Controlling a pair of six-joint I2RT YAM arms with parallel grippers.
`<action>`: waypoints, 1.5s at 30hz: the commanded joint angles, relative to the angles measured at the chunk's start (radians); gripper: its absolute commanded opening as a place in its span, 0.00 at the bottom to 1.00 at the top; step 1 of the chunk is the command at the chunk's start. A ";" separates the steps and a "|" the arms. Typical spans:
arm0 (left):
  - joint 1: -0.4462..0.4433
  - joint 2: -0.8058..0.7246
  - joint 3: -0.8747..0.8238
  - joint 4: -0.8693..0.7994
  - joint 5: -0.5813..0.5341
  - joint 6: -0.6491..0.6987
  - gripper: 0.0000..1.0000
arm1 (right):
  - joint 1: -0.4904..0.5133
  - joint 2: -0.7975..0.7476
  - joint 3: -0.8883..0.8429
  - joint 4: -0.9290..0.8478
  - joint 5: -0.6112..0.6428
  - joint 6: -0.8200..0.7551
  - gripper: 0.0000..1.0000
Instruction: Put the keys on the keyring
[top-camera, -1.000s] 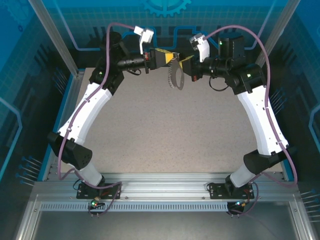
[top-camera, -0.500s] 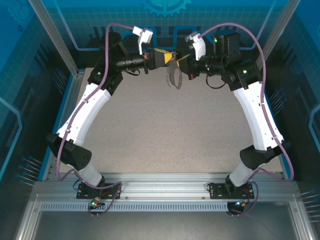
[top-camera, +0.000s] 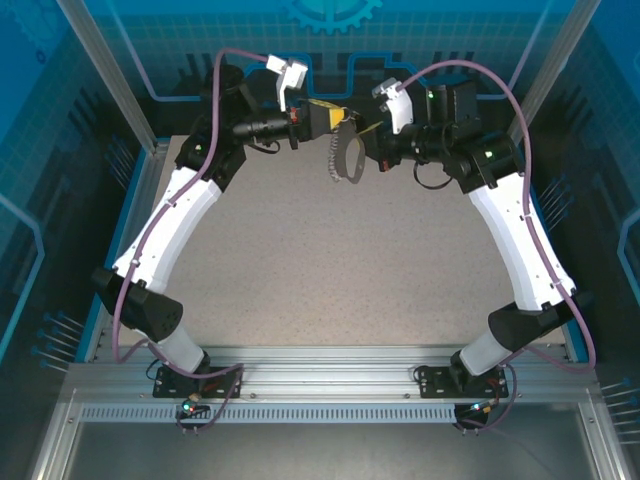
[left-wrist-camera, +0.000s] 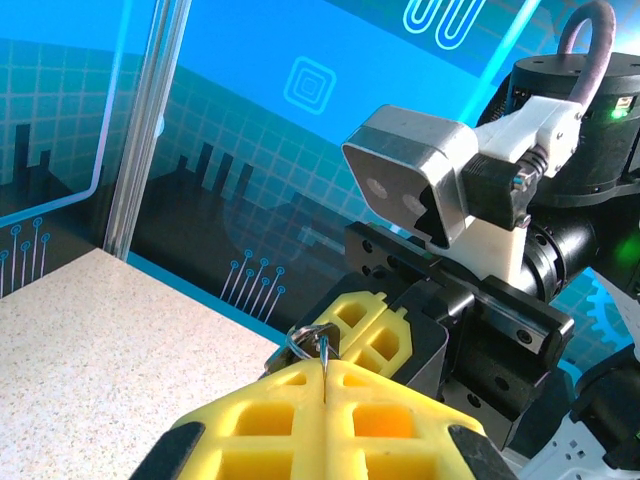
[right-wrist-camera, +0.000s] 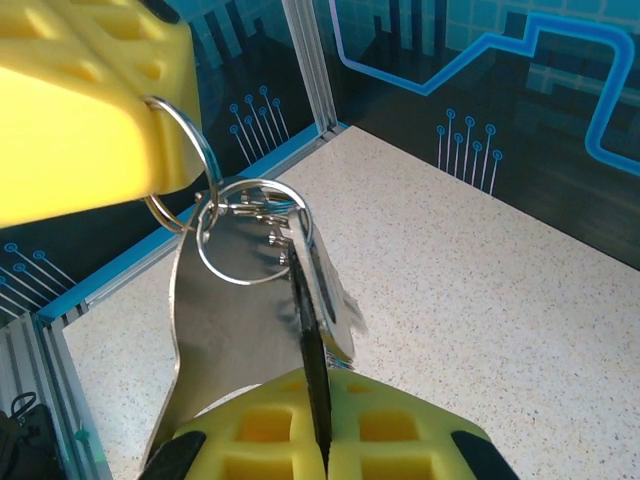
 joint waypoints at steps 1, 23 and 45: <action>-0.002 -0.052 -0.002 0.016 0.001 0.029 0.00 | 0.003 0.016 0.068 -0.020 0.022 0.000 0.00; -0.005 -0.049 -0.025 -0.018 -0.035 0.056 0.00 | 0.040 0.125 0.215 -0.087 0.124 -0.046 0.00; 0.006 -0.091 -0.212 0.034 -0.154 0.034 0.43 | 0.033 0.087 -0.049 0.023 0.201 -0.028 0.00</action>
